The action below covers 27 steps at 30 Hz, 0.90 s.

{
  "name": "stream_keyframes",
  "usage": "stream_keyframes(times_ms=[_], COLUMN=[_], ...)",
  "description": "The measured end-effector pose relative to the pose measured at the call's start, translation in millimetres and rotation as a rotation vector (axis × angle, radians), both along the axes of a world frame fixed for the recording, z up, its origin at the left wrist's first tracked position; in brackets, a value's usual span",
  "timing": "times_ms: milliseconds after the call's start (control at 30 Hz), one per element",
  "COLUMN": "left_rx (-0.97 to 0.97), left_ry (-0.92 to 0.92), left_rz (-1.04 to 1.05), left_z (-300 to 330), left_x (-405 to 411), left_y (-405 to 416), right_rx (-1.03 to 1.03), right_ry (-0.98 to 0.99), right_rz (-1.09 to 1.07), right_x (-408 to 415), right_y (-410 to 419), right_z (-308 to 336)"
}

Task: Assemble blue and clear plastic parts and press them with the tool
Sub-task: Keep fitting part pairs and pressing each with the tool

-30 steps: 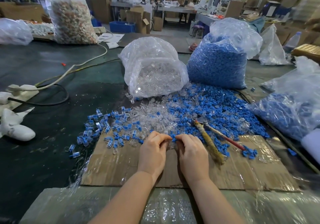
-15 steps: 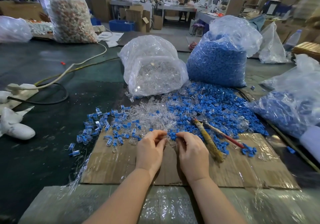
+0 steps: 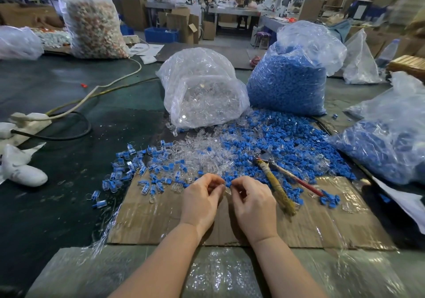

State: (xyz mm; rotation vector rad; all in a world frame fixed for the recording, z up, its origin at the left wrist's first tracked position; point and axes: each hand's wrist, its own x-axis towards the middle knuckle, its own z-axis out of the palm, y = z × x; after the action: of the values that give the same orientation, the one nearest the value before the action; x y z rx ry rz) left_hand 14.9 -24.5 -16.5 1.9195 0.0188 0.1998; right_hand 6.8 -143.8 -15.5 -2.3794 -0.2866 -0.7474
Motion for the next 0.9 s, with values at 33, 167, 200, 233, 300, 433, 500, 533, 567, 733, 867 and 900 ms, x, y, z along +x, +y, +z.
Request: stream_keyframes(times_ms=[33,167,200,233,300,433,500,533,567,733,867,900], left_rx=[-0.006,-0.024,-0.024,-0.026,-0.034,-0.050,-0.075,-0.098,-0.123,-0.127,-0.155,-0.160], left_ry=[0.002,0.011,0.011,0.010,0.004,-0.005,-0.002,0.004,0.013,-0.003,0.011,0.013], left_rz=[-0.005,-0.027,-0.031,-0.034,-0.039,-0.028,-0.017,-0.016,-0.019,-0.018,-0.029,-0.030], left_z=[0.2,0.6,0.5,0.4,0.2,0.1,-0.6,-1.1,-1.4,-2.7,-2.5,-2.3], left_x=[-0.2,-1.2,-1.3,-1.4,-1.6,-0.8,-0.4,-0.1,0.0,0.7,0.5,0.1], left_y=[-0.1,0.3,0.5,0.8,1.2,0.7,0.6,0.7,0.8,1.6,1.7,1.7], right_rx=[-0.006,-0.033,-0.038,-0.039,-0.031,-0.023,-0.025,-0.026,-0.023,0.001,0.011,0.009], right_ry=[0.004,-0.013,-0.023,-0.033,-0.055,-0.057,-0.049,-0.047,-0.046,-0.025,-0.046,-0.047], right_rz=[-0.001,-0.008,-0.006,-0.001,0.007,0.034,0.047,0.048,0.045,0.058,0.087,0.085], right_x=[-0.5,-1.4,-1.4,-1.1,0.0,2.1,2.0,1.8,1.8,2.8,1.8,1.8], right_y=[0.1,0.5,0.6,0.8,0.5,0.4,0.7,0.6,0.4,-0.9,-1.3,-1.4], right_z=[0.3,0.6,0.8,0.8,0.5,-0.6,-1.4,-1.9,-2.4,-2.9,-1.3,-1.4])
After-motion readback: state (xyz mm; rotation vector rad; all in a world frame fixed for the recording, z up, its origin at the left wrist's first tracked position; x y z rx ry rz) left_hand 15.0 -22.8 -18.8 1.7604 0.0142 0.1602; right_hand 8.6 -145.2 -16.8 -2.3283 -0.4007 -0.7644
